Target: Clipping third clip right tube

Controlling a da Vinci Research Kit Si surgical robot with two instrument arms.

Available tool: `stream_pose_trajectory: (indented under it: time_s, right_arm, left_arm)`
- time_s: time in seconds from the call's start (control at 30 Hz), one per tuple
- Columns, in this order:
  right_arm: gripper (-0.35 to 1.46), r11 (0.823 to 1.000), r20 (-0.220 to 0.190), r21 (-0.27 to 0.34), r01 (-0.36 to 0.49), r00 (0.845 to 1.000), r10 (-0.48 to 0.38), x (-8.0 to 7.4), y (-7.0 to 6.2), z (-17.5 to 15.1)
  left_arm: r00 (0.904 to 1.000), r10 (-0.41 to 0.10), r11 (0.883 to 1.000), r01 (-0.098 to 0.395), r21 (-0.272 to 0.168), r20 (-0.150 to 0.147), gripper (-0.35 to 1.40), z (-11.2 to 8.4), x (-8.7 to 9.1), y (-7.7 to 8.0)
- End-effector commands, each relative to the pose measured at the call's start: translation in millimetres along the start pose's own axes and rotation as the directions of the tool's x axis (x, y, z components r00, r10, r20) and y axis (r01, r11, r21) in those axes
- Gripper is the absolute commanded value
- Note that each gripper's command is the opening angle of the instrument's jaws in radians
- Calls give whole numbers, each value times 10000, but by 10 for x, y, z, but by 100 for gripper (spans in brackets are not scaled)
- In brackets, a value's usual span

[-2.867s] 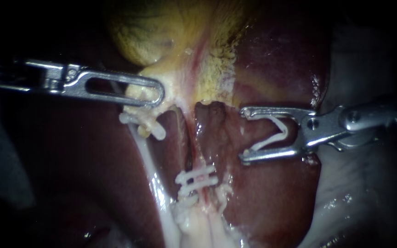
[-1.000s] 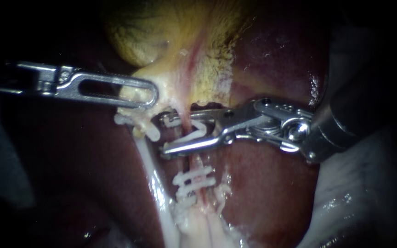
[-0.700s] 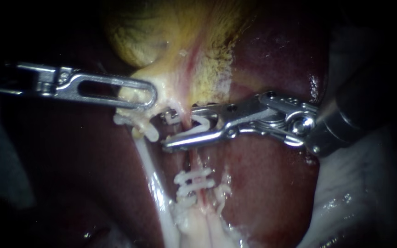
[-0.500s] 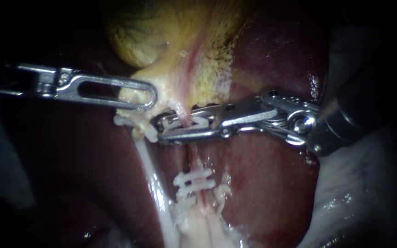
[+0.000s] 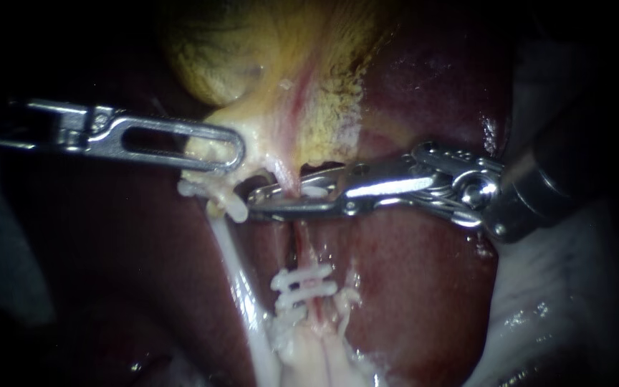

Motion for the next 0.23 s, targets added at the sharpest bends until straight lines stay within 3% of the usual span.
stream_pose_trajectory:
  time_s: [0.03, 0.23]
  right_arm:
    - [-35, 10000, -4, -6, 5, 10000, -5, 0, 0, 0]
    - [-35, 10000, -4, -6, 5, 10000, -5, 0, 0, 0]
  left_arm:
    - [10000, -3, 10000, 3, -2, 2, -35, 0, 0, 0]
    - [10000, -3, 10000, 3, -3, 3, -35, 0, 0, 0]
